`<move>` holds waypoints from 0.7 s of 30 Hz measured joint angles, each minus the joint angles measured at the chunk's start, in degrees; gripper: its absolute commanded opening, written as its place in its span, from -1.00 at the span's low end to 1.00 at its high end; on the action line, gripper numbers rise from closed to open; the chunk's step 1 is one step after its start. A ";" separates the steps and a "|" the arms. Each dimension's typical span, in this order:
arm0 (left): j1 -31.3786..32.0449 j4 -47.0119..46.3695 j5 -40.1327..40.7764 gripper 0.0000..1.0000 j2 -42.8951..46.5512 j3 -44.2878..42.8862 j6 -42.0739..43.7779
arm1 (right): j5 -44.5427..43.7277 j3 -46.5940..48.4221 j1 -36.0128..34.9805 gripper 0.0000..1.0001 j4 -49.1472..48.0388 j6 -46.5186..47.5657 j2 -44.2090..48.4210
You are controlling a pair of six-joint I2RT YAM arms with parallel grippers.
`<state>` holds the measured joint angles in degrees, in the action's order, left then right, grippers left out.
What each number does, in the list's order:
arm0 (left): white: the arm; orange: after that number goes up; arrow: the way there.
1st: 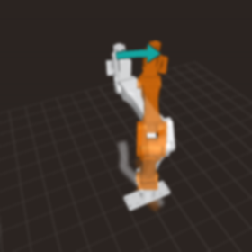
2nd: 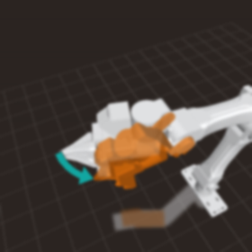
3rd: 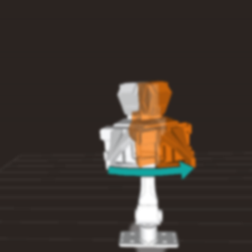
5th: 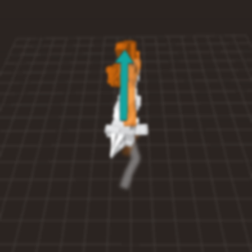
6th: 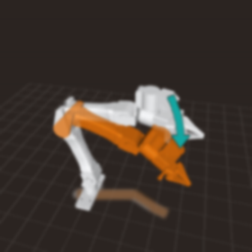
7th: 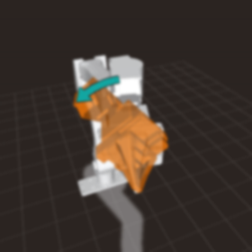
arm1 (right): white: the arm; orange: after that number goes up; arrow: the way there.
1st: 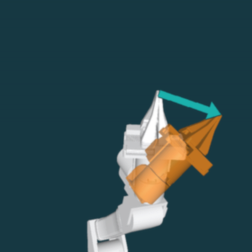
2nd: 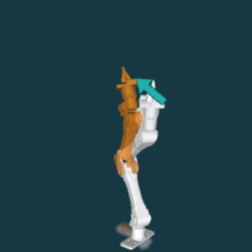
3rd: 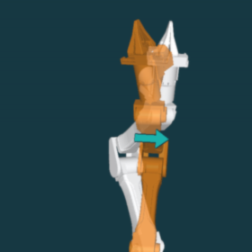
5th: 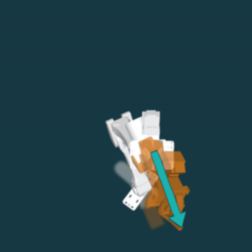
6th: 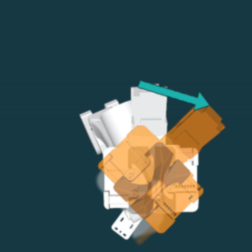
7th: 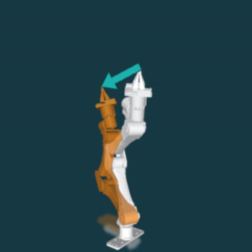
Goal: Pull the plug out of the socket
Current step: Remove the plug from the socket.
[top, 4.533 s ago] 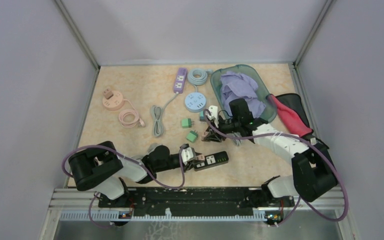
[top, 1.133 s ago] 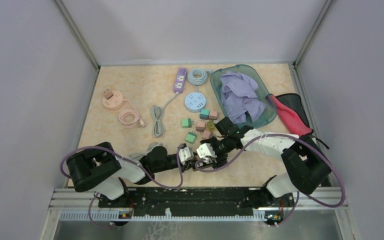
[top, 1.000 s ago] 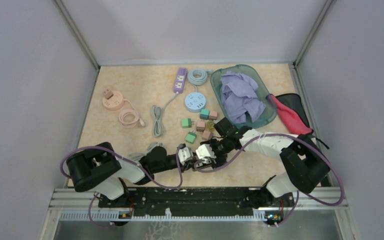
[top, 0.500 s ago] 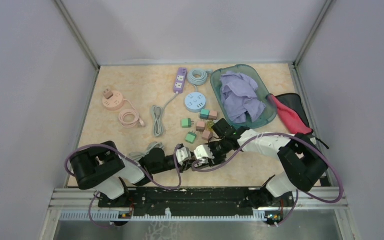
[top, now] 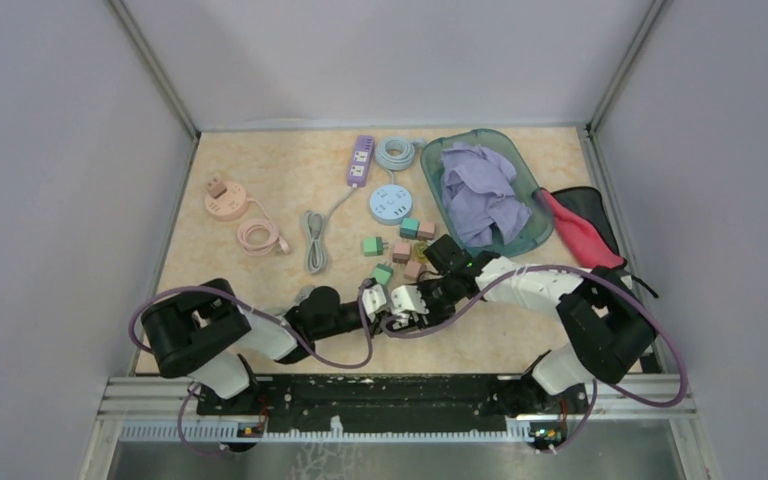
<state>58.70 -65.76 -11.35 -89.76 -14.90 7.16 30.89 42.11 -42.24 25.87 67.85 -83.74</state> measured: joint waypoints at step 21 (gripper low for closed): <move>-1.90 -4.70 -2.40 -0.99 2.86 6.01 -2.58 | 2.73 1.46 -1.84 -1.00 -2.01 -2.45 -2.56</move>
<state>56.80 -70.46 -13.76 -86.89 -8.88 4.58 33.63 43.57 -44.07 23.86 65.41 -86.30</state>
